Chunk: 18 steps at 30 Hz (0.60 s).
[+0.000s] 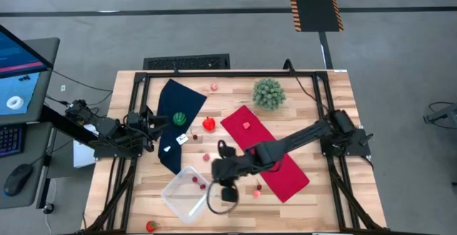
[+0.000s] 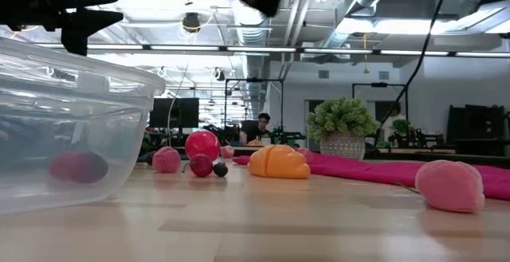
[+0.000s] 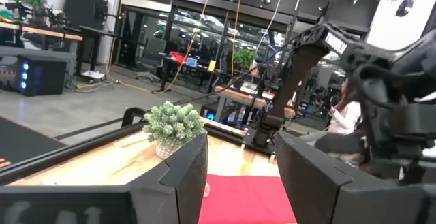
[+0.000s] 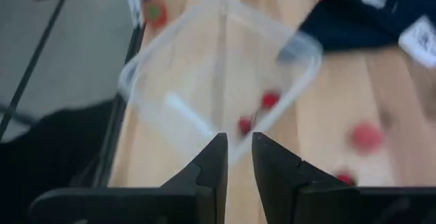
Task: Pick and placing Produce into tupperware
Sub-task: Put the peach into the transparent bin
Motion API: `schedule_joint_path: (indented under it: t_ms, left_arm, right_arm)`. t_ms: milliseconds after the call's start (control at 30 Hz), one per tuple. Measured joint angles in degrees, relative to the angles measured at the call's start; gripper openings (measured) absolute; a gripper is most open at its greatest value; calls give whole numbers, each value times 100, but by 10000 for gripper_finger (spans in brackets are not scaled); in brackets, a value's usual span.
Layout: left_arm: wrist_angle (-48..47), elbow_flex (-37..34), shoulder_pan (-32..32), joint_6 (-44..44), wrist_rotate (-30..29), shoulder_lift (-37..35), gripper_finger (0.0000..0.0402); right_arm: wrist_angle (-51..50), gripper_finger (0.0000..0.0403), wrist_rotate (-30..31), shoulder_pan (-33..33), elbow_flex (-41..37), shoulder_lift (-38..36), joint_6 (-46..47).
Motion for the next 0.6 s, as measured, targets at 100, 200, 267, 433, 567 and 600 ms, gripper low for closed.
schedule_joint_path:
  t_ms: [100,200,267,433,567,600]
  left_arm:
    - [-2,0,0,0,0,0,162]
    - [0,0,0,0,-2,0,162]
    - [0,0,0,0,-2,0,162]
    - [8,0,0,-67,-36,0,162]
    - [7,0,0,-109,-41,0,162]
    - [7,0,-1,-109,-41,0,162]
  right_arm:
    - [-819,92,46,201,-2,-123,468]
    - [-1864,96,195,365,-13,-170,1081]
    - [-2299,106,339,453,-11,-170,1486]
    - [-2662,167,445,777,2,-2,1988]
    - [-2758,225,444,972,15,170,2119]
    - [-2780,236,472,993,16,216,2157]
